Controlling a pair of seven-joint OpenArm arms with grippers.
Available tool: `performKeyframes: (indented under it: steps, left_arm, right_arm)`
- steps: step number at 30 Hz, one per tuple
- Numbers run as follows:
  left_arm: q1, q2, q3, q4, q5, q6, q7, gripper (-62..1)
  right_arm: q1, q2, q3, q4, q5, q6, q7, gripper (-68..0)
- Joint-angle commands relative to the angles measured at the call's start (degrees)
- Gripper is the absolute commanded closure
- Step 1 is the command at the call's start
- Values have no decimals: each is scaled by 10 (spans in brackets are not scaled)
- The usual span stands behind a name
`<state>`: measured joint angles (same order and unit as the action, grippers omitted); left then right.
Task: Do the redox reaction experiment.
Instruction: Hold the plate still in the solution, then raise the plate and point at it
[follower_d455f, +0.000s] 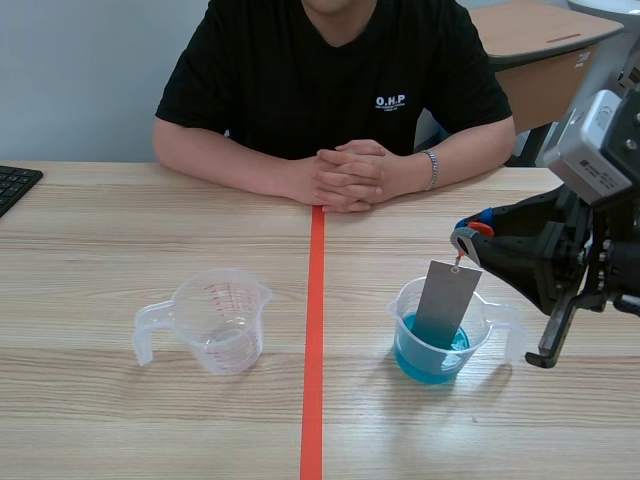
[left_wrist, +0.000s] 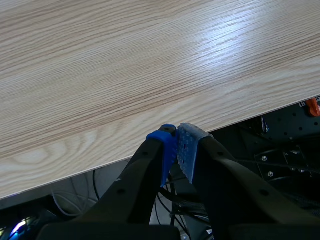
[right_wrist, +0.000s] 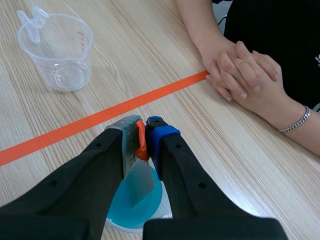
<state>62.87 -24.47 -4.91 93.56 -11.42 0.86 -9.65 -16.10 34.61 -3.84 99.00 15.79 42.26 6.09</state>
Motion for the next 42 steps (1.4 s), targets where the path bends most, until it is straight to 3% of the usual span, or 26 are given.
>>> performKeyframes:
  steps: [1, 14, 31, 42]
  left_arm:
    - [0, 0, 3, 6, 0, -1, -8, -46]
    - [0, 0, 3, 6, 0, -1, -8, -46]
    - [0, 0, 3, 6, 0, -1, -8, -46]
    - [0, 0, 3, 6, 0, -1, -8, -46]
  right_arm:
    - [-1, 5, 4, 5, -4, 5, -1, -17]
    - [-14, 5, 50, 32, 1, 5, -3, -17]
    - [-79, 5, 129, 141, 18, 5, -9, -17]
    - [-89, 5, 163, 205, 100, 5, -79, -17]
